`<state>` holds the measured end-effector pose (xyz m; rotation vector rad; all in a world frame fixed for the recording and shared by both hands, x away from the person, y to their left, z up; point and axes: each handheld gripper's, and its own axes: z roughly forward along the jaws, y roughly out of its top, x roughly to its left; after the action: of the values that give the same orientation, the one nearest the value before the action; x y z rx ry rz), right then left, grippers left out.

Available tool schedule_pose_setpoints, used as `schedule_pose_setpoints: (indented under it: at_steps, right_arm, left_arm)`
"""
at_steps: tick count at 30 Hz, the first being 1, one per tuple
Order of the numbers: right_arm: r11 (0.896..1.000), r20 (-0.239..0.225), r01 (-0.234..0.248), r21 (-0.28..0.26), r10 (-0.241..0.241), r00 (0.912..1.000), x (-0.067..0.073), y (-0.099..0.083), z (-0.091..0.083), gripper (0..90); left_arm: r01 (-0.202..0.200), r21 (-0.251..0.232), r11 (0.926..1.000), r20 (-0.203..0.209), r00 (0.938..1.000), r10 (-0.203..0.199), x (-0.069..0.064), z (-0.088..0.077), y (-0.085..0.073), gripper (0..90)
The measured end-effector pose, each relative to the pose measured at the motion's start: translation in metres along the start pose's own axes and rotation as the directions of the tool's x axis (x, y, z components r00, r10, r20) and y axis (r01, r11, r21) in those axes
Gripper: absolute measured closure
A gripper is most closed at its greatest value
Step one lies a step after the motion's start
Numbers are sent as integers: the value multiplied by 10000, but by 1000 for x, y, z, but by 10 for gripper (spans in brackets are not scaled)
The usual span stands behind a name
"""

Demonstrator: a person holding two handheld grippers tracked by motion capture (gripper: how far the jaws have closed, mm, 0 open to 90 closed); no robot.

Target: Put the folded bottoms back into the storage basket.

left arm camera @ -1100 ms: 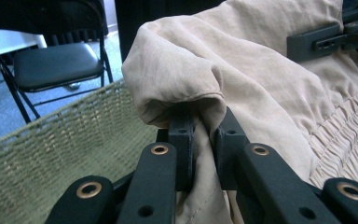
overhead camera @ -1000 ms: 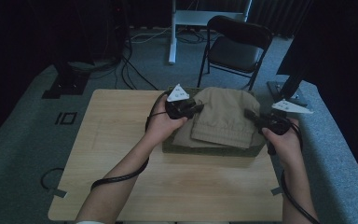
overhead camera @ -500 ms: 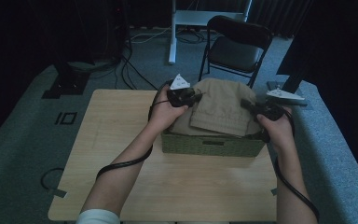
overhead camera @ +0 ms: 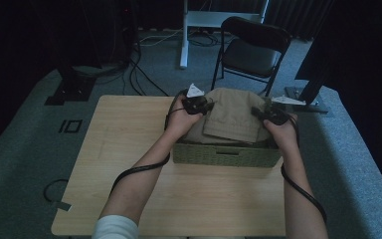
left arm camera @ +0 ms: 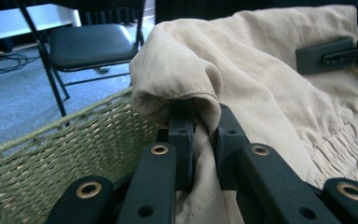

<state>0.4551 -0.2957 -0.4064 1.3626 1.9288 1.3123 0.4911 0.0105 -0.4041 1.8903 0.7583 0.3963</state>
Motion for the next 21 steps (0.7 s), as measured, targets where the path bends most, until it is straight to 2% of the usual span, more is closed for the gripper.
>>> schedule_pose_setpoints:
  at_steps: [3, 4, 8, 12, 14, 17, 19, 21]
  right_arm:
    - [9997, 162, 40, 245, -44, 9999, -4, -6, 12, 805]
    - [9995, 164, 40, 325, -45, 9999, -5, -8, 16, 805]
    - [9987, 320, 41, 510, -57, 9995, -10, -14, 27, 805]
    - [9978, 381, -23, 663, -2, 9993, -13, -18, 33, 805]
    - [9978, 513, 104, 647, -138, 9986, -13, -17, 36, 805]
    - [9968, 584, 21, 795, -67, 9983, -14, -18, 43, 805]
    - [9950, 604, 20, 1002, -81, 9981, -15, -21, 48, 805]
    - [9930, 637, 34, 1177, -110, 9979, -15, -25, 53, 805]
  left_arm:
    - [59, 77, 10000, -35, 10000, -59, 2, 8, -8, 820]
    - [-45, 198, 9998, -73, 10000, 47, 2, 12, -12, 820]
    - [359, 277, 9990, -79, 9993, -356, 5, 21, -22, 819]
    - [434, 427, 9981, -112, 9990, -430, 7, 26, -28, 817]
    - [640, 481, 9968, -170, 9979, -632, 10, 30, -32, 817]
    - [772, 576, 9954, -228, 9969, -760, 12, 34, -36, 817]
    - [681, 836, 9942, -361, 9972, -653, 13, 37, -39, 817]
    - [783, 1043, 9915, -414, 9964, -744, 13, 40, -42, 817]
